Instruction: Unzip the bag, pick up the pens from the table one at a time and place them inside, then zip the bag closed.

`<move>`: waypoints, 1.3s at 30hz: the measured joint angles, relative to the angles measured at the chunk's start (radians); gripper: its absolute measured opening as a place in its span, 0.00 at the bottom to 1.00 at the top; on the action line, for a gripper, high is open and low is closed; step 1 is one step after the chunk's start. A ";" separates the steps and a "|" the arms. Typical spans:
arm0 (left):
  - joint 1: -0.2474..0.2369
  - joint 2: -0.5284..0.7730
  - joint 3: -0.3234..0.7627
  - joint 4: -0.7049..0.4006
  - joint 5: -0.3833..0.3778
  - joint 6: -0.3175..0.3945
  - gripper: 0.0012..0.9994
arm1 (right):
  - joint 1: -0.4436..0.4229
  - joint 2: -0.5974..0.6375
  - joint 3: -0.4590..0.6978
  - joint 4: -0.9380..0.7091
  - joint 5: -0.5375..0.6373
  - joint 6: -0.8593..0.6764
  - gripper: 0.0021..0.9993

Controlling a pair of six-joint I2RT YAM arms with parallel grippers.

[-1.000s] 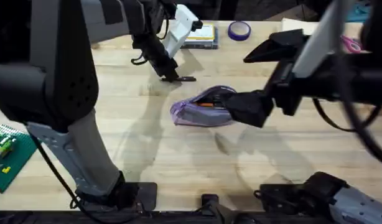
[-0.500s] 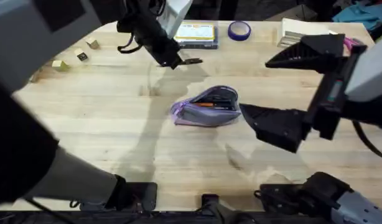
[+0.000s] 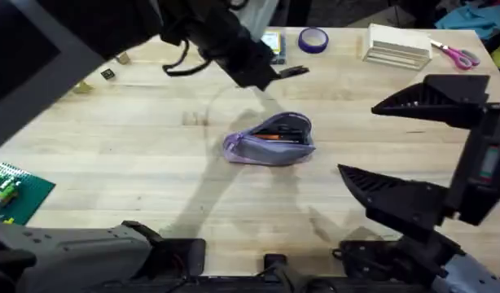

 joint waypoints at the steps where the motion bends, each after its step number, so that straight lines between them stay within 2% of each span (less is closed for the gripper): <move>1: -0.013 0.000 0.000 0.000 0.003 -0.016 0.04 | 0.000 -0.006 0.000 0.000 0.000 0.002 1.00; 5: -0.072 0.000 0.000 -0.001 0.013 -0.076 0.04 | 0.000 -0.021 0.000 -0.001 0.000 0.002 1.00; 12: -0.144 0.034 0.000 -0.008 0.023 -0.157 0.04 | 0.000 -0.022 0.000 -0.001 0.000 0.002 1.00; 21: -0.225 0.165 0.000 -0.039 0.023 -0.182 0.04 | 0.000 -0.022 0.000 -0.001 0.000 0.002 1.00; 26: -0.232 0.230 0.000 -0.056 0.015 -0.182 0.04 | 0.000 -0.022 0.000 -0.001 0.000 0.002 1.00; 39: -0.231 0.274 0.000 -0.153 -0.142 -0.148 0.04 | 0.000 -0.022 0.000 0.003 0.000 0.002 1.00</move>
